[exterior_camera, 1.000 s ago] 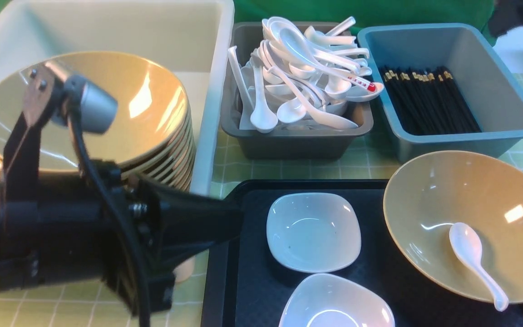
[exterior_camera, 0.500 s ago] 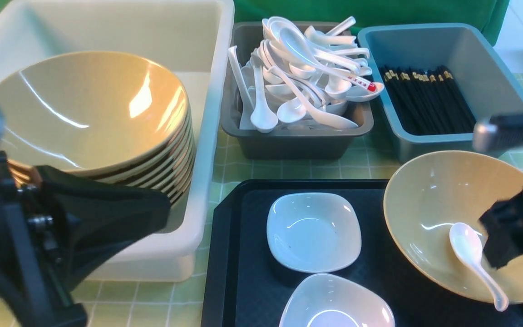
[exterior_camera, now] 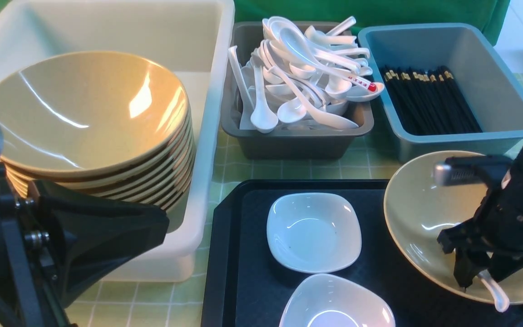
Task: On green table put chopsticks spoon bowls plates into blue grey white boxes.
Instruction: 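Reach down and grasp the white spoon resting in the bowl with the right gripper, then place the white spoon into the bin of spoons with the right gripper, then grasp the large bowl on the tray by its rim, then place the tan bowl onto the bowl stack in the left bin with the left gripper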
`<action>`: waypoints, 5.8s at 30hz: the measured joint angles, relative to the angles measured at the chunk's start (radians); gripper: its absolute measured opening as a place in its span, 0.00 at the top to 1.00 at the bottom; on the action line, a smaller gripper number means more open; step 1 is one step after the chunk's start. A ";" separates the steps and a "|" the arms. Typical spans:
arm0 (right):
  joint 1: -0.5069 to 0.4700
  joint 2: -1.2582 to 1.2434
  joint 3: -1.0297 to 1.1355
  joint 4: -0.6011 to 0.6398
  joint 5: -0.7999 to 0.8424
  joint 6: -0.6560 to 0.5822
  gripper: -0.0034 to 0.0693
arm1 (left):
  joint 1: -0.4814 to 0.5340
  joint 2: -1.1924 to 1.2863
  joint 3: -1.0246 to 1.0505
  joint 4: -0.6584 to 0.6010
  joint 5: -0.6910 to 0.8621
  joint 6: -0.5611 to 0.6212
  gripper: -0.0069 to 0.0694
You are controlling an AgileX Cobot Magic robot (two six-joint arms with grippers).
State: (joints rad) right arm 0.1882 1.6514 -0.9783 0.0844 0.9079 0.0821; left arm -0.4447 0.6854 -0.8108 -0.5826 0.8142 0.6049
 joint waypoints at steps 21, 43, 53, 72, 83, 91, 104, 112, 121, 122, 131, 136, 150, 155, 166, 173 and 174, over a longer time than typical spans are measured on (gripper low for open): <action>0.016 0.203 -0.753 0.332 -0.092 -0.376 0.71 | 0.000 0.000 0.000 -0.003 -0.062 0.000 0.91; 0.133 0.639 -1.330 0.291 -0.196 -0.423 0.36 | 0.000 0.000 0.000 -0.003 -0.079 -0.030 0.91; 0.131 0.504 -1.331 0.285 -0.073 -0.504 0.24 | 0.000 0.000 0.000 0.000 -0.051 -0.049 0.91; 0.124 -0.447 -0.465 0.174 0.120 -0.521 0.91 | 0.000 0.015 0.000 -0.024 -0.044 -0.168 0.91; 0.124 -1.044 0.068 0.176 -0.037 -0.396 0.92 | -0.009 0.453 -0.143 -0.216 -0.067 -0.208 0.83; 0.124 -1.113 0.102 0.161 -0.012 -0.372 0.92 | -0.188 0.990 -0.539 -0.214 0.007 -0.213 0.35; 0.124 -1.113 0.102 0.144 0.014 -0.371 0.92 | -0.214 1.571 -1.137 -0.144 0.252 -0.374 0.23; 0.124 -1.113 0.102 0.139 0.017 -0.373 0.92 | -0.270 1.628 -1.269 0.046 0.290 -0.482 0.32; 0.124 -1.113 0.102 0.139 0.017 -0.379 0.92 | -0.268 1.659 -1.279 0.107 0.337 -0.524 0.49; 0.124 -1.113 0.102 0.139 0.017 -0.380 0.92 | -0.268 1.669 -1.279 0.102 0.337 -0.524 0.53; 0.124 -1.113 0.102 0.139 0.015 -0.380 0.90 | -0.235 1.632 -1.278 0.033 0.344 -0.498 0.89; 0.124 -1.113 0.102 0.143 0.014 -0.401 0.90 | -0.185 1.508 -1.276 0.052 0.412 -0.457 0.89; 0.124 -0.909 -0.020 0.445 -0.035 -0.725 0.89 | 0.337 0.752 -0.889 0.048 0.442 -0.459 0.89; 0.123 -0.824 -0.020 0.589 -0.040 -0.849 0.89 | 0.708 0.514 -0.547 0.052 0.438 -0.469 0.89; 0.160 -0.782 -0.020 0.666 -0.047 -0.922 0.89 | 1.073 0.563 -0.333 -0.241 0.358 -0.354 0.89; 0.161 -0.782 -0.020 0.666 -0.046 -0.922 0.89 | 1.049 0.635 -0.332 -0.212 0.341 -0.369 0.88; 0.161 -0.782 -0.020 0.666 -0.046 -0.922 0.89 | 1.039 0.636 -0.332 -0.206 0.334 -0.377 0.86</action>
State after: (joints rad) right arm 0.3493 0.8693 -0.9979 0.7508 0.8623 -0.8396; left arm 0.5940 1.3213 -1.1425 -0.7882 1.1484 0.2277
